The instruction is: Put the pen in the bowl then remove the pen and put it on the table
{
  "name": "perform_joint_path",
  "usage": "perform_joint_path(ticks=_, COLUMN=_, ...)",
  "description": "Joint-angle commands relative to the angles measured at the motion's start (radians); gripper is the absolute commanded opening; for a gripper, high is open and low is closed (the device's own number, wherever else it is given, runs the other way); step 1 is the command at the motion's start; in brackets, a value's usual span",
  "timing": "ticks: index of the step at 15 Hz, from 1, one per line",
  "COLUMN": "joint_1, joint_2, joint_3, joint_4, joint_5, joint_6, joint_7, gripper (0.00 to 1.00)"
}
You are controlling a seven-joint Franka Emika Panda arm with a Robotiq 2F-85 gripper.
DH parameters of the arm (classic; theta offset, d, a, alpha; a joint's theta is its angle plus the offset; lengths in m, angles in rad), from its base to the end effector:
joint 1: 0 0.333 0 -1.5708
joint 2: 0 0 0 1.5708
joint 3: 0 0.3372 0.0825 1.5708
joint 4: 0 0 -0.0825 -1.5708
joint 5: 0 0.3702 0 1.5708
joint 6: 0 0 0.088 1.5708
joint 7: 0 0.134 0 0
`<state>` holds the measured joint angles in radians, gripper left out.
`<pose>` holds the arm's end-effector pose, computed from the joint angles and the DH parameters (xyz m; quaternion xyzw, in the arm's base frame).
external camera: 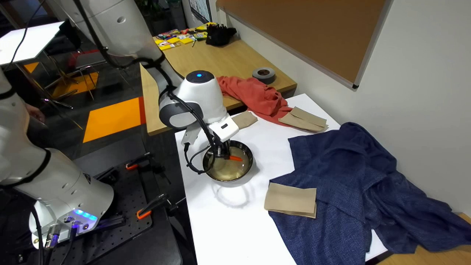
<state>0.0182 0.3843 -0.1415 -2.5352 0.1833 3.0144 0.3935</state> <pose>0.4592 -0.0749 0.1490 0.9407 -0.3352 0.0523 0.0030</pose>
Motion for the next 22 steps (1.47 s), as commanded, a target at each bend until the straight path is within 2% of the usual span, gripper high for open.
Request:
perform_joint_path(ticks=1, joint_1=-0.024, joint_2=-0.143, joint_3=-0.027, joint_4=-0.096, joint_5=0.038, joint_6=0.049, joint_7=-0.007, gripper=0.04)
perform_joint_path(ticks=4, joint_1=-0.007, joint_2=-0.161, joint_3=-0.115, joint_4=-0.110, joint_5=0.029, joint_6=0.108, joint_7=0.036, gripper=0.04)
perform_joint_path(ticks=8, joint_1=0.015, joint_2=-0.086, joint_3=-0.248, joint_4=-0.066, joint_5=0.028, joint_6=0.167, joint_7=0.091, gripper=0.04)
perform_joint_path(ticks=11, joint_1=0.017, joint_2=-0.027, joint_3=-0.305, joint_4=-0.032, joint_5=0.045, joint_6=0.173, joint_7=0.126, gripper=0.04)
perform_joint_path(ticks=16, joint_1=-0.005, joint_2=0.090, joint_3=-0.303, joint_4=0.037, joint_5=0.059, joint_6=0.155, joint_7=0.180, gripper=0.04)
perform_joint_path(ticks=17, joint_1=-0.009, joint_2=0.118, joint_3=-0.290, joint_4=0.054, joint_5=0.103, joint_6=0.154, joint_7=0.151, gripper=0.04)
perform_joint_path(ticks=22, joint_1=-0.032, joint_2=0.234, joint_3=-0.254, joint_4=0.126, joint_5=0.172, joint_6=0.134, joint_7=0.154, gripper=0.04)
